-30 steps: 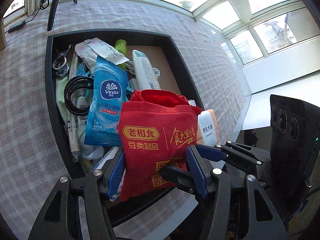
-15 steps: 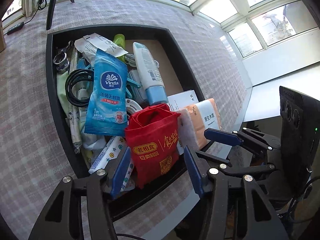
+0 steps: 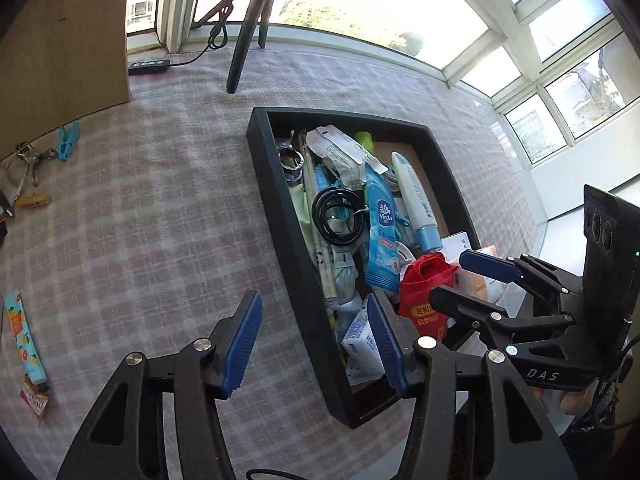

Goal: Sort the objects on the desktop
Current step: 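Carry the red bag into the black tray and open the left gripper, then grasp the yellow shuttlecock with the left gripper while the right grasps the wooden clothespin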

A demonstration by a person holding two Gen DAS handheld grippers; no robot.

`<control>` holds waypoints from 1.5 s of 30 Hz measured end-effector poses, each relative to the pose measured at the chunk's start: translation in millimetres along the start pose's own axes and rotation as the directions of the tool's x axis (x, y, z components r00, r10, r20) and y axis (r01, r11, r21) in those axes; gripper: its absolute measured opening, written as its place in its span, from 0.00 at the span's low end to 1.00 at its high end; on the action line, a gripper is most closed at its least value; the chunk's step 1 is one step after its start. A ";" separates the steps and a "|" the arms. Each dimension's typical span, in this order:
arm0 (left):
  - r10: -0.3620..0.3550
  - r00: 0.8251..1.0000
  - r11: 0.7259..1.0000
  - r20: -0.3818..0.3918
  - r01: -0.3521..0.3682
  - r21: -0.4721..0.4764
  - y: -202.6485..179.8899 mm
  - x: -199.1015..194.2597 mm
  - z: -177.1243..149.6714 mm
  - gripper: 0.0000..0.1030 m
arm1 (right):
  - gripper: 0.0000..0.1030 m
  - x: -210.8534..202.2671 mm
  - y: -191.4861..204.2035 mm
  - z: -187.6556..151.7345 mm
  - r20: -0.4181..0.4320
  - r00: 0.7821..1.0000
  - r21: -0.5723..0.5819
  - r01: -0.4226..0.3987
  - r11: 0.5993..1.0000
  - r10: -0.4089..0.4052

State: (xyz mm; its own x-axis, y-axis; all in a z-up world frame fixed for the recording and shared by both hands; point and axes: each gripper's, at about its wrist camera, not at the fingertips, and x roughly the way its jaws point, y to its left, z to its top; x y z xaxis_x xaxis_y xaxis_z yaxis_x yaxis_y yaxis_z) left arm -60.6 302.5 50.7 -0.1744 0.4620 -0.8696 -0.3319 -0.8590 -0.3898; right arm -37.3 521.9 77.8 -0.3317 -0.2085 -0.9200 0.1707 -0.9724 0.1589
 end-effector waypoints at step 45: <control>0.396 0.913 0.676 0.092 -0.222 -0.703 402.1 -119.4 -119.4 0.29 | 0.35 234.3 315.0 174.6 -0.207 0.974 -0.569 -0.196 0.798 0.092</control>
State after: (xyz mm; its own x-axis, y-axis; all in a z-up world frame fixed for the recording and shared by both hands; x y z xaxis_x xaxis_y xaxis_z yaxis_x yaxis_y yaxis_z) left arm -62.5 -124.4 -38.4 -0.3765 0.1020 -0.9208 0.4657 -0.8383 -0.2833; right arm -223.3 148.5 -25.2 -0.1156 -0.2712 -0.9556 0.7295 -0.6761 0.1037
